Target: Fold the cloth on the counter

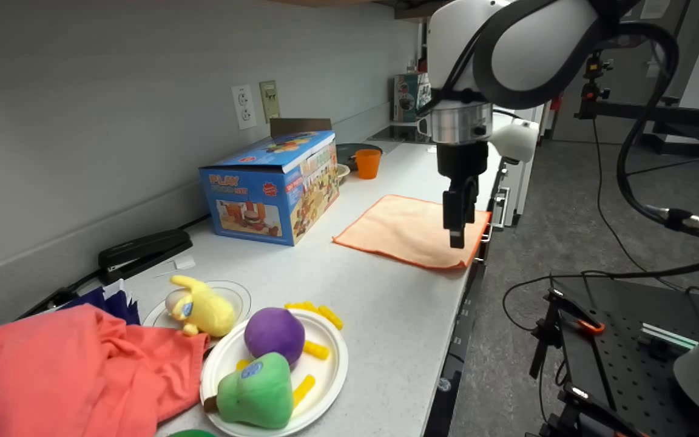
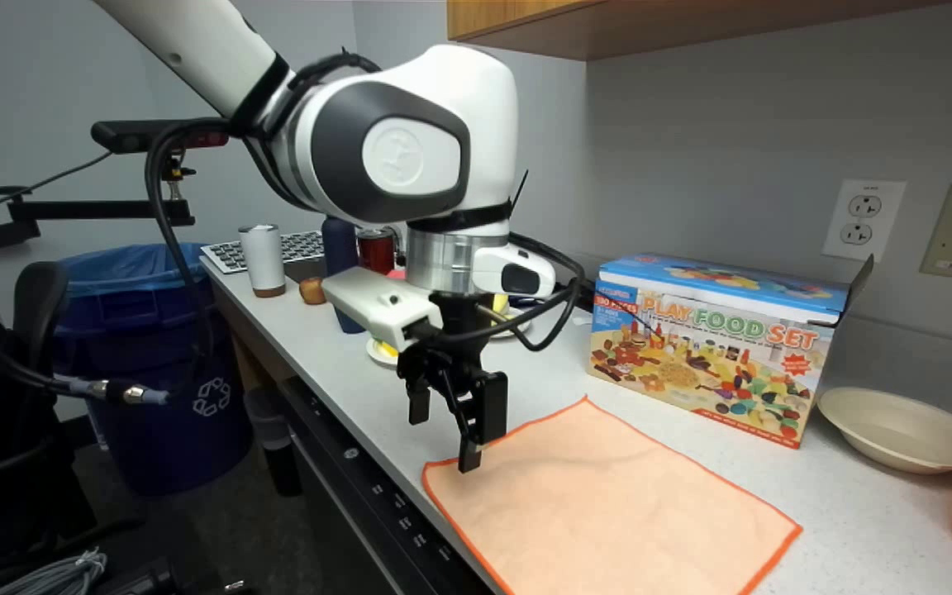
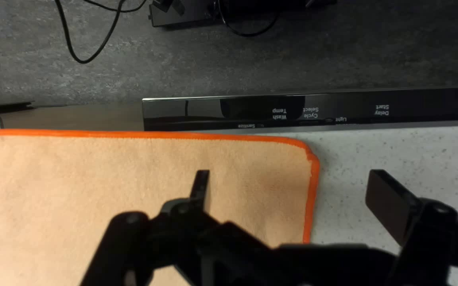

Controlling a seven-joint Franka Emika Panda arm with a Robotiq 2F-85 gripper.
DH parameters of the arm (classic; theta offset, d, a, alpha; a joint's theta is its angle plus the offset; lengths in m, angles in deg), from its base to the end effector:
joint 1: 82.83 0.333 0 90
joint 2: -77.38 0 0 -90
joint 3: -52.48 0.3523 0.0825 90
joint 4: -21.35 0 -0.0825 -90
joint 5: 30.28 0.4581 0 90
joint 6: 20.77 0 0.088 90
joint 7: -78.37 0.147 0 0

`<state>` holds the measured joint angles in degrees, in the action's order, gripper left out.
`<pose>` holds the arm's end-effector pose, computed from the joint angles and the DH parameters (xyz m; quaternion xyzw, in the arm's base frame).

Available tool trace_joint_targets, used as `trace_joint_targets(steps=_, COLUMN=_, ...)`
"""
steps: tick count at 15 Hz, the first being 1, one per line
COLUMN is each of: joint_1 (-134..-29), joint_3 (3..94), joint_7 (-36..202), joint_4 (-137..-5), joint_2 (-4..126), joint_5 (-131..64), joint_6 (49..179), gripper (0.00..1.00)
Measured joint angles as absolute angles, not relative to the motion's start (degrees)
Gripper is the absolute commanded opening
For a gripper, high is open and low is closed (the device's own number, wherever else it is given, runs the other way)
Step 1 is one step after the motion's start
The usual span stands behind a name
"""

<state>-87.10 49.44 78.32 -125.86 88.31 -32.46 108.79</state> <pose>0.4568 -0.0596 0.2641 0.9970 -0.0495 -0.0591 0.0052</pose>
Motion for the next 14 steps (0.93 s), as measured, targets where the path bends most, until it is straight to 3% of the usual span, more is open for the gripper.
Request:
trace_joint_targets(steps=4, joint_1=-87.0, joint_3=49.8, joint_7=80.0, joint_4=-125.8, joint_2=82.6, joint_5=-32.5, joint_6=113.6, gripper=0.98)
trace_joint_targets(steps=5, joint_1=-87.0, joint_3=49.8, joint_7=80.3, joint_4=-125.8, joint_2=81.5, joint_5=-32.5, joint_6=114.5, gripper=0.89)
trace_joint_targets(steps=8, joint_1=-86.9, joint_3=49.9, joint_7=80.9, joint_4=-125.5, joint_2=79.2, joint_5=-32.5, joint_6=116.3, gripper=0.79)
trace_joint_targets(steps=9, joint_1=-86.8, joint_3=49.9, joint_7=81.1, joint_4=-125.4, joint_2=78.7, joint_5=-32.5, joint_6=116.6, gripper=0.9)
trace_joint_targets(steps=11, joint_1=-86.6, joint_3=50.2, joint_7=82.0, joint_4=-124.9, joint_2=78.1, joint_5=-33.1, joint_6=116.7, gripper=0.99)
trace_joint_targets(steps=14, joint_1=-86.3, joint_3=50.7, joint_7=84.2, joint_4=-124.3, joint_2=78.1, joint_5=-34.9, joint_6=116.7, gripper=0.99)
